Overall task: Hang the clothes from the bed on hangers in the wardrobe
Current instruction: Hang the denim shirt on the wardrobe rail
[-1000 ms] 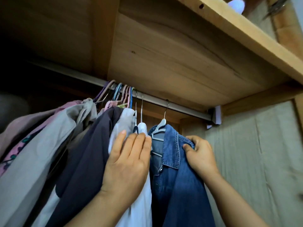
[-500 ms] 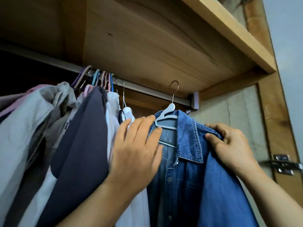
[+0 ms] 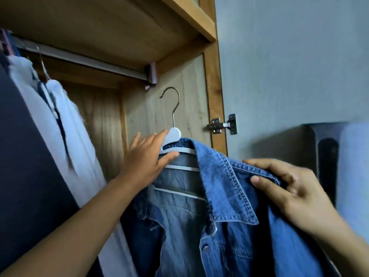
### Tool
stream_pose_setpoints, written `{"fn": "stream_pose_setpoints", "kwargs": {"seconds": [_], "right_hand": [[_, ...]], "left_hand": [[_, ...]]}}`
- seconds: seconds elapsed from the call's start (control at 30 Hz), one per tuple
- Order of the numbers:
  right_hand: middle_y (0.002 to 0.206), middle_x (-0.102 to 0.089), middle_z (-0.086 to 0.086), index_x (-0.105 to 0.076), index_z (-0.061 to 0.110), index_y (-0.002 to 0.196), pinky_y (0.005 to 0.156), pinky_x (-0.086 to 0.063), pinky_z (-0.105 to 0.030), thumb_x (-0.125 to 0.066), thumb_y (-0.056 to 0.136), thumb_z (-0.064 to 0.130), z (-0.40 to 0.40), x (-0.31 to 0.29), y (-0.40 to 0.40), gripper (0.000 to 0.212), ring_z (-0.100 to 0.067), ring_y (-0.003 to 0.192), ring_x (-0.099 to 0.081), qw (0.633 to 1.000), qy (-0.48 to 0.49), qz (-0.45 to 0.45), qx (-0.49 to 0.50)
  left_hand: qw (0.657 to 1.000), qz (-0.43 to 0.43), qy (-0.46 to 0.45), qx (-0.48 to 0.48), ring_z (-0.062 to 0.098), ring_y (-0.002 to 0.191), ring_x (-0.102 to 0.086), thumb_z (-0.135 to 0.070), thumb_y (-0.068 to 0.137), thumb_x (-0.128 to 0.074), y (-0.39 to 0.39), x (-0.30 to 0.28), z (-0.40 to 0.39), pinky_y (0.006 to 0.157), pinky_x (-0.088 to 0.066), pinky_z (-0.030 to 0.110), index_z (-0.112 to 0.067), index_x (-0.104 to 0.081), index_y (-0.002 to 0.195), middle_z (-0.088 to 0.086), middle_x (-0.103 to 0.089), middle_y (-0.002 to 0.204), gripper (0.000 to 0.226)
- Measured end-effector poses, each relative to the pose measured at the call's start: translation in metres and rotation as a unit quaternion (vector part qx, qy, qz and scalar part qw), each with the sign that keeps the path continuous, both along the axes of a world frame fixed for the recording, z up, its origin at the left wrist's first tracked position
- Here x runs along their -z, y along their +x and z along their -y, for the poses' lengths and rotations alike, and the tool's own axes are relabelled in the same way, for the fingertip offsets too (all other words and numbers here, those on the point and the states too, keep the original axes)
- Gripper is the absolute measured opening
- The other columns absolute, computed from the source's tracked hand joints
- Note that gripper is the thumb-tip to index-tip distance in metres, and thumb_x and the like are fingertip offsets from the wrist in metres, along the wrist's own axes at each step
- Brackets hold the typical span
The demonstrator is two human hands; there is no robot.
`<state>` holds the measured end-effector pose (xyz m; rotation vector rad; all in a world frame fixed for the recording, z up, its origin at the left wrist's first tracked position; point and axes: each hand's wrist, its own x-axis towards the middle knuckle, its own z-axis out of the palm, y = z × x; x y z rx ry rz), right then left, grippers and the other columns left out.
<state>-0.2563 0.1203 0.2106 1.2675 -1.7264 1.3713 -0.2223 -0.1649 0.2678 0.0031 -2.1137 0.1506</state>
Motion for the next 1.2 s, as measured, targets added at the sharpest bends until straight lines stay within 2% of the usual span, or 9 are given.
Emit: {"fn": "stream_pose_setpoints", "kwargs": {"seconds": [0.1, 0.17, 0.3, 0.47, 0.57, 0.67, 0.87, 1.0, 1.2], "right_hand": [[0.092, -0.072, 0.015, -0.07, 0.028, 0.096, 0.076, -0.044, -0.007, -0.066, 0.079, 0.017, -0.049, 0.025, 0.021, 0.021, 0.002, 0.086, -0.065, 0.998, 0.03, 0.053, -0.004], [0.093, -0.072, 0.009, -0.07, 0.026, 0.096, 0.076, -0.049, -0.014, -0.067, 0.079, 0.02, -0.082, 0.036, 0.036, 0.019, -0.004, 0.086, -0.066, 0.991, 0.077, 0.107, -0.003], [0.097, -0.066, 0.022, -0.064, 0.04, 0.103, 0.075, -0.048, -0.02, -0.061, 0.066, 0.061, -0.142, 0.06, 0.067, 0.043, 0.001, 0.087, -0.062, 0.966, 0.179, 0.105, 0.158], [0.101, -0.062, 0.023, -0.053, 0.04, 0.121, 0.079, -0.046, -0.019, -0.045, 0.063, 0.076, -0.187, 0.101, 0.106, 0.069, 0.001, 0.094, -0.056, 0.91, 0.258, 0.101, 0.309], [0.097, -0.067, 0.013, -0.055, 0.034, 0.115, 0.075, -0.049, -0.034, -0.043, 0.069, 0.068, -0.21, 0.124, 0.127, 0.058, -0.01, 0.089, -0.061, 0.88, 0.274, 0.12, 0.368], [0.082, -0.063, 0.016, -0.059, 0.032, 0.1, 0.065, -0.048, -0.033, -0.043, 0.071, 0.065, -0.239, 0.145, 0.145, 0.047, -0.008, 0.076, -0.059, 0.843, 0.234, 0.165, 0.456], [0.074, -0.063, 0.018, -0.064, 0.032, 0.084, 0.058, -0.05, -0.031, -0.053, 0.07, 0.06, -0.286, 0.166, 0.185, 0.033, -0.004, 0.069, -0.057, 0.728, 0.126, 0.186, 0.648], [0.069, -0.064, 0.015, -0.064, 0.029, 0.081, 0.053, -0.048, -0.03, -0.055, 0.069, 0.06, -0.303, 0.166, 0.21, 0.034, -0.005, 0.065, -0.057, 0.636, 0.089, 0.183, 0.744], [0.067, -0.063, 0.014, -0.065, 0.029, 0.081, 0.058, -0.049, -0.035, -0.059, 0.067, 0.061, -0.313, 0.166, 0.267, 0.035, -0.007, 0.064, -0.059, 0.499, 0.016, 0.187, 0.846]], "left_hand": [[0.991, 0.071, 0.063, 0.096, 0.031, 0.093, -0.056, -0.083, 0.069, -0.028, 0.0, 0.026, -0.036, 0.076, -0.044, 0.039, -0.014, -0.05, 0.11, 0.006, -0.056, 0.102, 0.083], [0.99, 0.02, 0.023, 0.139, 0.034, 0.079, -0.06, -0.083, 0.076, -0.023, 0.003, 0.052, -0.059, 0.066, -0.049, 0.038, -0.016, -0.044, 0.104, 0.011, -0.058, 0.092, 0.076], [0.978, -0.068, -0.075, 0.183, 0.034, 0.055, -0.062, -0.067, 0.091, -0.022, 0.01, 0.104, -0.127, 0.042, -0.044, 0.028, -0.009, -0.044, 0.101, 0.017, -0.064, 0.076, 0.063], [0.949, -0.084, -0.095, 0.288, 0.023, 0.067, -0.055, -0.064, 0.091, -0.03, 0.01, 0.163, -0.212, 0.051, -0.042, 0.033, -0.009, -0.047, 0.102, 0.013, -0.063, 0.078, 0.058], [0.933, -0.055, -0.076, 0.347, 0.017, 0.07, -0.05, -0.062, 0.09, -0.035, 0.007, 0.191, -0.264, 0.049, -0.042, 0.031, -0.013, -0.047, 0.101, 0.007, -0.06, 0.075, 0.052], [0.905, -0.028, -0.043, 0.423, 0.016, 0.064, -0.051, -0.06, 0.09, -0.039, 0.005, 0.215, -0.316, 0.048, -0.039, 0.026, -0.013, -0.047, 0.099, 0.004, -0.056, 0.072, 0.048], [0.811, 0.027, 0.04, 0.583, 0.015, 0.071, -0.049, -0.057, 0.085, -0.048, -0.005, 0.241, -0.416, 0.064, -0.039, 0.028, -0.014, -0.048, 0.103, 0.002, -0.059, 0.078, 0.046], [0.736, 0.097, 0.057, 0.667, 0.013, 0.072, -0.056, -0.061, 0.086, -0.043, -0.004, 0.236, -0.473, 0.063, -0.036, 0.016, -0.017, -0.052, 0.106, -0.001, -0.059, 0.085, 0.049], [0.6, 0.14, 0.063, 0.785, 0.01, 0.096, -0.051, -0.062, 0.082, -0.046, 0.02, 0.231, -0.542, 0.077, -0.041, 0.023, -0.017, -0.055, 0.116, -0.003, -0.058, 0.106, 0.057]]}}
